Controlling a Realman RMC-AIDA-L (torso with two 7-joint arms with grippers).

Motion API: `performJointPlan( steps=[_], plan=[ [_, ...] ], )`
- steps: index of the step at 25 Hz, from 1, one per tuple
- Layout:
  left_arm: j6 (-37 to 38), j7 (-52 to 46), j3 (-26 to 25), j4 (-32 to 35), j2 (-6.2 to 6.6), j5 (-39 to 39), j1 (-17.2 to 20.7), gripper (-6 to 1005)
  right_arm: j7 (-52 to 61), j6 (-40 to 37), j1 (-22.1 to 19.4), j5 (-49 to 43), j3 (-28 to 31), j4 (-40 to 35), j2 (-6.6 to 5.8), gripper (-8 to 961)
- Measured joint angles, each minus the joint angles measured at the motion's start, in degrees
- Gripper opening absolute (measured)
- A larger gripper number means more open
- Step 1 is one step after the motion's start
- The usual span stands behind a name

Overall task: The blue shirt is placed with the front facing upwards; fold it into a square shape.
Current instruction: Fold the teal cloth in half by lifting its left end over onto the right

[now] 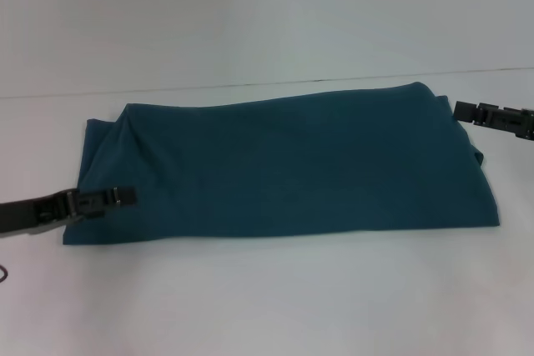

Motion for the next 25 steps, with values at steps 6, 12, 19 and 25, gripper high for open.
performJointPlan(
  steps=[6, 12, 19, 25],
  plan=[
    [-0.46, -3.18, -0.97, -0.28, 0.71, 3.55, 0.21, 929, 0.41, -0.78, -0.41, 0.26, 0.19, -0.24, -0.07, 875],
    [-3.73, -5.47, -0.9, -0.56, 0.8, 7.33, -0.22, 950, 0.48, -1.02, -0.44, 0.35, 0.84, -0.11, -0.06, 881],
    [-8.37, -6.8, -0.36, -1.69, 0.78, 10.92, -0.63, 959, 0.5, -1.04, -0.41, 0.4, 1.3, -0.01, -0.05, 880],
    [-10.86, -6.87, -0.28, -3.41, 0.77, 11.85, -1.09, 959, 0.54, -1.12, -0.41, 0.41, 1.3, -0.01, -0.05, 880]
  ],
)
